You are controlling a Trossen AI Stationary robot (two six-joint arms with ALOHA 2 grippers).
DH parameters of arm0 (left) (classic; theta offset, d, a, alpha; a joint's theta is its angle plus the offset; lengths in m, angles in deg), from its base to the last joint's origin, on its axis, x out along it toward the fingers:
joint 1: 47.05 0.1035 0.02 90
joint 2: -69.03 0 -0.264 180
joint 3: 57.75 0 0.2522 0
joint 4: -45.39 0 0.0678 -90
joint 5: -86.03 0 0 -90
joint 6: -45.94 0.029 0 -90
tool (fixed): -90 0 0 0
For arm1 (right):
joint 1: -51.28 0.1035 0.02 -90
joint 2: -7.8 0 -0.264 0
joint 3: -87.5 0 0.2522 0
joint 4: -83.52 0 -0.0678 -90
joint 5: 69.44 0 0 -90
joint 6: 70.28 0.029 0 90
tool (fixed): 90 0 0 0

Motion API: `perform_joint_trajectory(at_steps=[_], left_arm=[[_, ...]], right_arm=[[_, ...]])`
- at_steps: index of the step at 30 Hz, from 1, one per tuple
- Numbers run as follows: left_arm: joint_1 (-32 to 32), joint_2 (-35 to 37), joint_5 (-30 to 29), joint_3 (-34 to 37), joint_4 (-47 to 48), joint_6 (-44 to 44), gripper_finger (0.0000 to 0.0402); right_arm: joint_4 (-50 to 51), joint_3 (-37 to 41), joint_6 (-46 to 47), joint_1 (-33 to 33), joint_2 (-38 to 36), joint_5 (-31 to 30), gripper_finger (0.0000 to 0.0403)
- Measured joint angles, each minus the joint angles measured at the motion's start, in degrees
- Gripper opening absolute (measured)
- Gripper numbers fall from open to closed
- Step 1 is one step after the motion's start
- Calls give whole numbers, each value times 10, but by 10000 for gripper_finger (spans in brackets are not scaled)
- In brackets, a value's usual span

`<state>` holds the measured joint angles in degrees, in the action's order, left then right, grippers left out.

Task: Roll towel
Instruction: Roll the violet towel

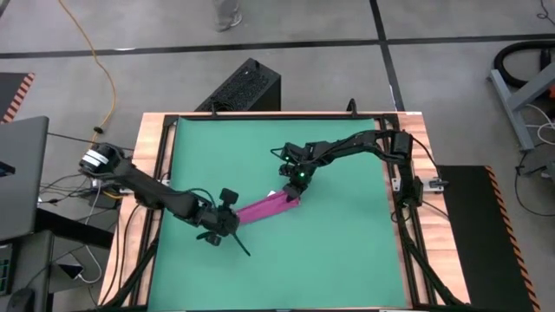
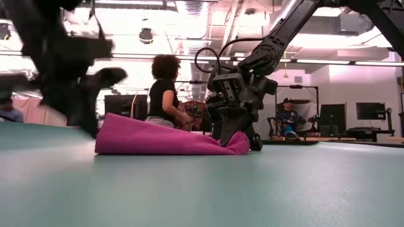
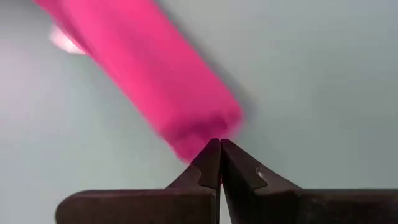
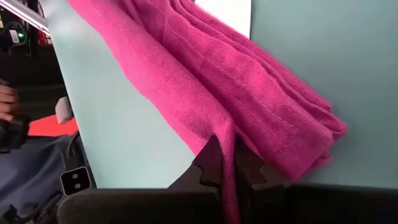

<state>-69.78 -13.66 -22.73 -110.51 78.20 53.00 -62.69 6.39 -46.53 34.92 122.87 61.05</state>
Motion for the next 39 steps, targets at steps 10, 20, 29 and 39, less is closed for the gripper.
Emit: perform_joint_trajectory(at_steps=[10, 20, 29, 39], left_arm=[[-62, 37, -98, -20, -129, 24, 0], [-2, -95, -152, -18, -156, 48, 0], [-1, -95, -160, -1, -140, -8, 0], [-8, -95, -147, 53, -192, -73, 0]], right_arm=[[-1, 1, -2, 3, 0, 2, 21], [-2, 1, -3, 5, 0, 9, 21], [-25, 1, 3, 7, 0, 12, 45], [-29, 3, -4, 6, -50, -15, 88]])
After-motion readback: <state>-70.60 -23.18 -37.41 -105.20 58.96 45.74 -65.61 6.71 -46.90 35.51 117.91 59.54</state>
